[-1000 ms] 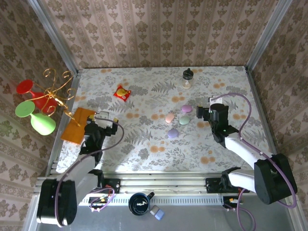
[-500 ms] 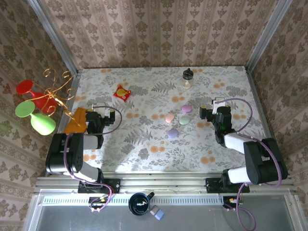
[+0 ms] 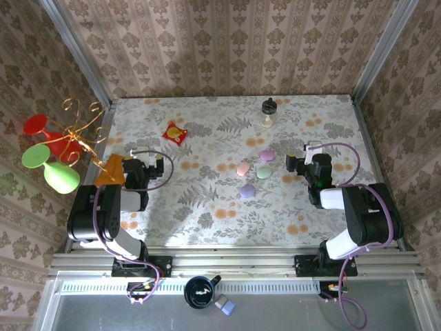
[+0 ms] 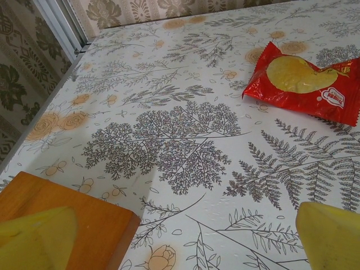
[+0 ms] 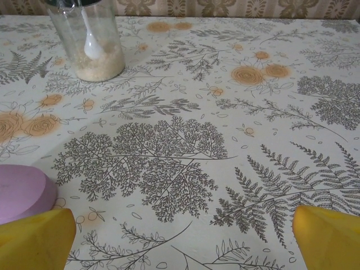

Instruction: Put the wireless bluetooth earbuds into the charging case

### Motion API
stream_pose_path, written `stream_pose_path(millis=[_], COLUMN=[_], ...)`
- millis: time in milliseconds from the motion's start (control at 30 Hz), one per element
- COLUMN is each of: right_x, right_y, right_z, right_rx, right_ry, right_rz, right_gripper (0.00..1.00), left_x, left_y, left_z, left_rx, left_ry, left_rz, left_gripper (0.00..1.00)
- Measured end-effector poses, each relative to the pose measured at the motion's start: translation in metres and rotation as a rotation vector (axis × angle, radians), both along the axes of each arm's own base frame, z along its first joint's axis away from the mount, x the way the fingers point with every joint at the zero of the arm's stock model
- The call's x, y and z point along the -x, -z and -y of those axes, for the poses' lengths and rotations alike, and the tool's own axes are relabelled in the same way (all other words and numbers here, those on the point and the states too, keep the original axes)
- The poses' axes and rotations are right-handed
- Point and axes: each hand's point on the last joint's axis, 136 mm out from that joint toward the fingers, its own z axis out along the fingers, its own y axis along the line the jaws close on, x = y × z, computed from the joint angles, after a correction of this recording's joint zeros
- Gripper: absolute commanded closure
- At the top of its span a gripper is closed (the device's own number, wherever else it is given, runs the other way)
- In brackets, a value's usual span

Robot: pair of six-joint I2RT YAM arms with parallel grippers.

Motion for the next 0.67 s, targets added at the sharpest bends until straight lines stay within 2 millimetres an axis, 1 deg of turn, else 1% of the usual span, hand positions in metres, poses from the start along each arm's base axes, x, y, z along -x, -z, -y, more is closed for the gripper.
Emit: stream_pose_path(millis=[267, 667], right_x=[-0.0001, -0.0001], right_y=[0.0, 0.0], right_z=[0.0033, 0.0029], right_rx=[-0.016, -0.023], right_ry=[0.007, 0.008], right_rz=[0.001, 0.001], right_gripper=[0.0, 0.0], left_x=[0.0, -0.0001], left_y=[0.0, -0.0002], left_z=[-0.0005, -0.0005], left_rx=[-0.001, -0.001], left_ry=[-0.003, -0.003], left_rz=[0.0, 0.0], left_gripper=[0.0, 0.0])
